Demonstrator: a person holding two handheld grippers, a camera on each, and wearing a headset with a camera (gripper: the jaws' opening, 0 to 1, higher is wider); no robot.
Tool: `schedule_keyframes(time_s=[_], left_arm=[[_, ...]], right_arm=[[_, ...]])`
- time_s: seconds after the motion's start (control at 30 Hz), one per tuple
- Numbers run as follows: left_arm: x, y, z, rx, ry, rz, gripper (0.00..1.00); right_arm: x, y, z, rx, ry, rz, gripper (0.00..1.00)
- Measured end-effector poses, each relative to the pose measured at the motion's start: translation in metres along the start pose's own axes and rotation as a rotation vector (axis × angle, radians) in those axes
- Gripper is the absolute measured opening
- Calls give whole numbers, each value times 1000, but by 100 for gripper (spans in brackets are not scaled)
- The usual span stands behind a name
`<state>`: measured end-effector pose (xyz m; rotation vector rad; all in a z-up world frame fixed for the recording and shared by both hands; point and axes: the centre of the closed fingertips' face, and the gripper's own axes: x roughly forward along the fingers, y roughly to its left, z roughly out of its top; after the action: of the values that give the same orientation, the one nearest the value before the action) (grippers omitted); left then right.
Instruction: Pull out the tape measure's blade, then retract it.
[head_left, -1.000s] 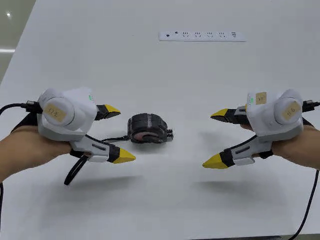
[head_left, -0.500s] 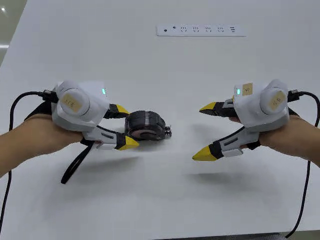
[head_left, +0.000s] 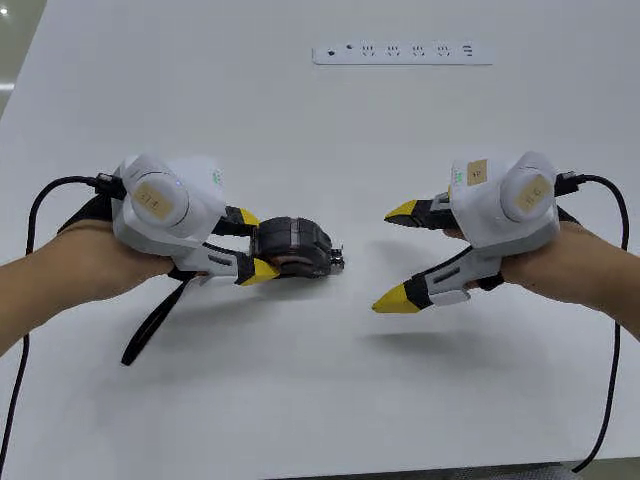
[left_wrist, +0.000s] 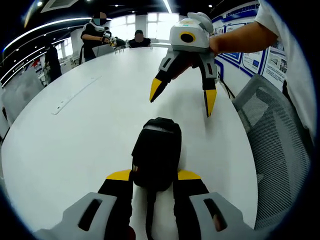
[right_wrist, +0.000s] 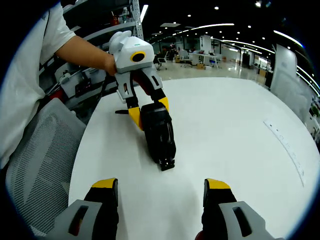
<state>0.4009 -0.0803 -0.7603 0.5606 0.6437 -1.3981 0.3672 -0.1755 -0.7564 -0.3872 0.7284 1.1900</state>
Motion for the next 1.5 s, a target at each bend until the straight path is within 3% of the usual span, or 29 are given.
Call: schedule_keyframes(time_s=[0.4,0.6,0.9,1.5], left_arm=[[0,0,0,22,9,-2,25],[0,0,-1,24,10,-3,25],[0,0,-1,28,12,-1,25],[1,1,-1,31,11,-2,25]], right_arm=[[19,-4,7,-25,-11,17,53],[27,-5,10,-74,-16,17,43],[38,-7,11,-87,-22,35,28],[51,-9,8,-133,-26,51,13]])
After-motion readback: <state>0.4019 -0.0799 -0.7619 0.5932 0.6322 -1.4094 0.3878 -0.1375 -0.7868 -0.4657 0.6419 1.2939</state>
